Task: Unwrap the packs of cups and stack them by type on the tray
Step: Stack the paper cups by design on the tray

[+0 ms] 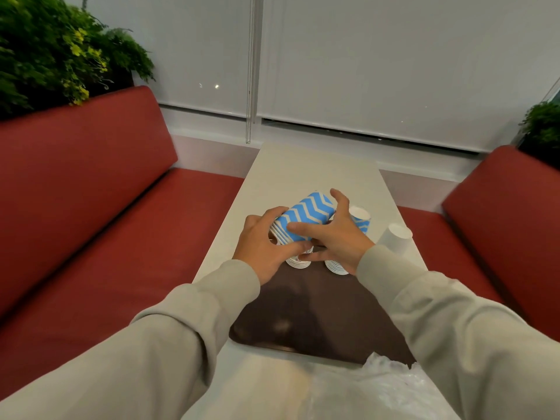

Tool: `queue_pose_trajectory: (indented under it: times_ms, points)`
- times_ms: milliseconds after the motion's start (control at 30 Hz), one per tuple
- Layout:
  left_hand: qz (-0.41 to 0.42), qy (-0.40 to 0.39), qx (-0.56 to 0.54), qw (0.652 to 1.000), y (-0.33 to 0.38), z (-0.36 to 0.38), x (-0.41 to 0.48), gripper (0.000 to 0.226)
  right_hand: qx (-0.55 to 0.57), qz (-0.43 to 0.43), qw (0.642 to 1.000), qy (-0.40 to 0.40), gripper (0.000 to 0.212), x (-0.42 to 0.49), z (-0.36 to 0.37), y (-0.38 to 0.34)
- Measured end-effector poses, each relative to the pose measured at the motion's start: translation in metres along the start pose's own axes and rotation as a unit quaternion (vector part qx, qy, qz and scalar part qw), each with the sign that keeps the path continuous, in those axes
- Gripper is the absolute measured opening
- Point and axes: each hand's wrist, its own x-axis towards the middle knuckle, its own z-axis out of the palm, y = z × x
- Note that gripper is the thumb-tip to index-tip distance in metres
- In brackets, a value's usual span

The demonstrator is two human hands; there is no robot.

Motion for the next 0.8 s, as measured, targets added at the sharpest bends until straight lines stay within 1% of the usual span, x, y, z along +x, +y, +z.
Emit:
queue_pose_trajectory:
  times_ms: [100, 200, 300, 467, 633, 800]
  points:
    - [-0.005, -0.010, -0.005, 1.000, 0.0002, -0.0022, -0.0003, 0.076, 0.013, -0.014, 1.000, 0.019, 0.123, 0.0019, 0.0028, 0.0040]
    - [-0.007, -0.010, -0.013, 1.000, -0.0011, -0.0059, 0.0010, 0.076, 0.015, -0.024, 0.999, 0.025, 0.117, 0.0026, 0.0040, 0.0048]
    - [-0.015, -0.013, -0.044, 0.999, -0.0013, -0.0078, 0.0010, 0.077, 0.004, -0.041, 0.999, 0.034, 0.111, 0.0030, 0.0047, 0.0051]
    - [-0.021, -0.019, -0.083, 0.996, -0.0024, -0.0087, 0.0000, 0.073, 0.018, -0.041, 0.999, 0.026, 0.110, 0.0011, 0.0011, 0.0014]
    - [-0.020, -0.024, -0.069, 0.997, -0.0038, -0.0071, -0.0015, 0.069, 0.020, -0.036, 0.998, 0.037, 0.112, 0.0012, -0.0016, 0.0058]
    - [-0.027, -0.028, -0.068, 0.997, -0.0064, -0.0085, -0.0011, 0.076, 0.032, -0.040, 0.998, 0.040, 0.111, 0.0023, -0.0015, 0.0111]
